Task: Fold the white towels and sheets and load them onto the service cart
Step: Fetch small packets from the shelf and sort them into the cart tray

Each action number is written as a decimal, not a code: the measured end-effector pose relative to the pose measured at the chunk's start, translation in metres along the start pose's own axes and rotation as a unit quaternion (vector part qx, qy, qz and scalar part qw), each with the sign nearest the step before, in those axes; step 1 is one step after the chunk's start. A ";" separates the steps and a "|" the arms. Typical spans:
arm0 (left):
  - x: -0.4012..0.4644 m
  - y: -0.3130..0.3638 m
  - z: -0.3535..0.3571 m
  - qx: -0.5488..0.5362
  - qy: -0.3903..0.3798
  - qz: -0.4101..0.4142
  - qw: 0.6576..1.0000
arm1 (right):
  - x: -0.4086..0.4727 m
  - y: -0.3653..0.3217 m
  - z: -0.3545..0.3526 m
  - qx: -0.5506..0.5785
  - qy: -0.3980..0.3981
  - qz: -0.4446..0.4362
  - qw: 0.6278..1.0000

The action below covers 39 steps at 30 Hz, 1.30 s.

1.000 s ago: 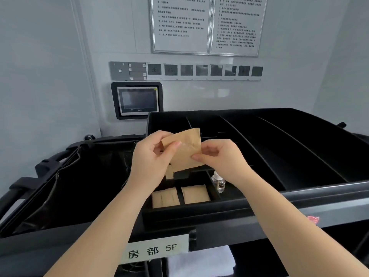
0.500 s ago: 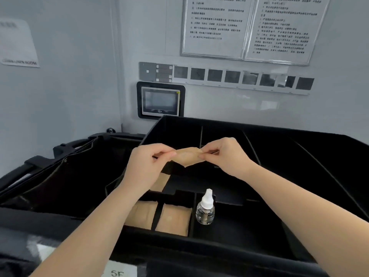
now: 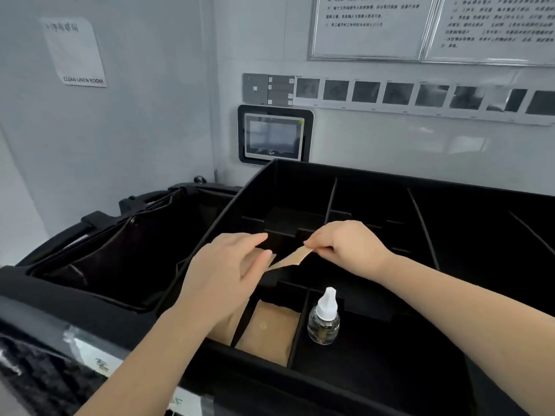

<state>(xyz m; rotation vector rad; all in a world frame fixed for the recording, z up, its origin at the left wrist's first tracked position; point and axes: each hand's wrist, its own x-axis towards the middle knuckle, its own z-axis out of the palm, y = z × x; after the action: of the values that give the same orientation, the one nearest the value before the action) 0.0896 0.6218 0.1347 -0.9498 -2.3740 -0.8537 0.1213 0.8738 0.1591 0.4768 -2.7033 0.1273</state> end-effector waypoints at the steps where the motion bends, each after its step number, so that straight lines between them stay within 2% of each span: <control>1: 0.000 0.000 0.000 0.005 0.003 0.001 1.000 | -0.001 -0.001 0.003 -0.016 -0.011 -0.018 1.000; 7: -0.003 -0.001 0.002 0.004 0.004 -0.007 1.000 | -0.002 0.001 0.019 -0.069 -0.046 -0.061 0.995; 12: -0.003 -0.002 0.002 -0.010 -0.001 -0.015 1.000 | -0.005 0.007 0.023 -0.125 -0.163 -0.079 0.975; 17: -0.004 -0.002 0.002 -0.023 -0.007 -0.018 1.000 | -0.010 0.005 0.010 0.028 -0.194 0.023 0.980; 19: -0.003 -0.003 0.002 -0.024 -0.012 -0.019 0.999 | -0.010 0.000 0.009 0.057 -0.249 0.031 0.966; 22: -0.003 -0.004 0.003 -0.024 -0.015 -0.022 0.999 | -0.008 -0.006 0.013 0.016 -0.336 0.017 0.942; 25: -0.004 -0.006 0.004 -0.024 -0.018 -0.025 0.999 | -0.005 -0.006 0.016 -0.030 -0.384 0.018 0.923; 34: -0.002 -0.011 0.008 -0.031 -0.026 -0.032 0.999 | 0.014 -0.004 0.027 0.020 -0.360 -0.021 0.932; 39: -0.002 -0.012 0.009 -0.047 -0.030 -0.034 0.998 | 0.003 0.002 0.017 0.056 -0.299 0.002 0.953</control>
<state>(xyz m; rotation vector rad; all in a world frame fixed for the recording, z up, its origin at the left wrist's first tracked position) 0.0809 0.6199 0.1225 -0.9488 -2.4481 -0.9845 0.1121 0.8721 0.1444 0.6265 -3.3027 0.1571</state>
